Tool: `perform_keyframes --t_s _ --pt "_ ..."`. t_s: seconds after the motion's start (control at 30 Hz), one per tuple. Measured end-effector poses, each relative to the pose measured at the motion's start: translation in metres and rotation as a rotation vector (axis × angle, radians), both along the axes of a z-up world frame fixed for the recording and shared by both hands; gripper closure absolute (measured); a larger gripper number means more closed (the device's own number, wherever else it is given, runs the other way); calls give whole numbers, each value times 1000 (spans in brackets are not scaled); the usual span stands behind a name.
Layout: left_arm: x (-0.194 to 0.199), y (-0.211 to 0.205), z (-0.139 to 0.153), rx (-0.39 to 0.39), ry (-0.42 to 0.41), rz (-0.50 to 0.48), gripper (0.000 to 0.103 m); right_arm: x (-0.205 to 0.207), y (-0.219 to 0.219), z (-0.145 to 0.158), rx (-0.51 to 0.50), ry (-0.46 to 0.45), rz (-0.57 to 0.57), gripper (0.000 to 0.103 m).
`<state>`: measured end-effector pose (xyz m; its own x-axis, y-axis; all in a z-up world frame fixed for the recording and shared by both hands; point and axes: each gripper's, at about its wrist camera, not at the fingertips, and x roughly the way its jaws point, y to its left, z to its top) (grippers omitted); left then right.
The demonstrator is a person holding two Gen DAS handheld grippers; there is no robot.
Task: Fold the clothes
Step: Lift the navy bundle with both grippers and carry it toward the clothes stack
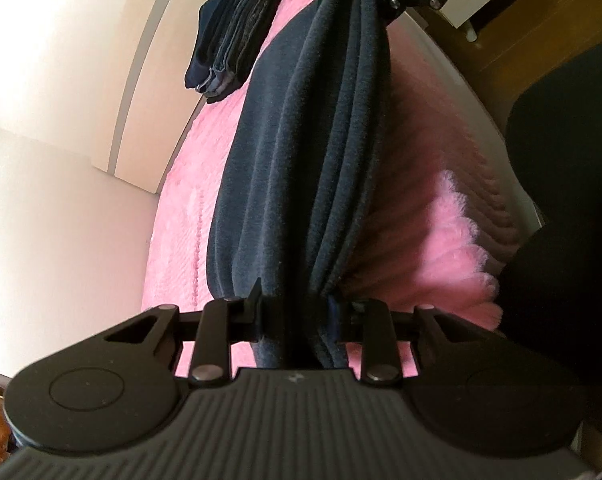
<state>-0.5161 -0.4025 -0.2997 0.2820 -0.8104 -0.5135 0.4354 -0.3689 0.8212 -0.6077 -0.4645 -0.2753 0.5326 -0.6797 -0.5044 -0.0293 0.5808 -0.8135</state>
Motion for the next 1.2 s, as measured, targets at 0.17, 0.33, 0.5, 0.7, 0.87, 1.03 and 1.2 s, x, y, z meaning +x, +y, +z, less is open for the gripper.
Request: perform_keyframes --t_s 0.17,0.33,0.5,0.7,0.87,1.03,1.2 --pt "13 -9 16 10 75 -20 78 5 -17 -5 30 -18 2 70" --pt "31 -21 38 28 167 -48 80 7 -28 5 94 -46 16 71" --pt "44 -47 81 135 200 -60 80 22 -45 49 233 22 2 72" --pt "56 -74 193 256 280 -24 80 42 -63 165 380 166 1 73" --pt "66 -89 283 309 333 -27 80 43 -65 266 453 230 -15 73" --pt "75 -107 337 264 341 -50 80 46 -71 332 417 210 -49 73" --pt "77 -132 360 221 329 -112 80 48 -81 363 363 178 -110 73"
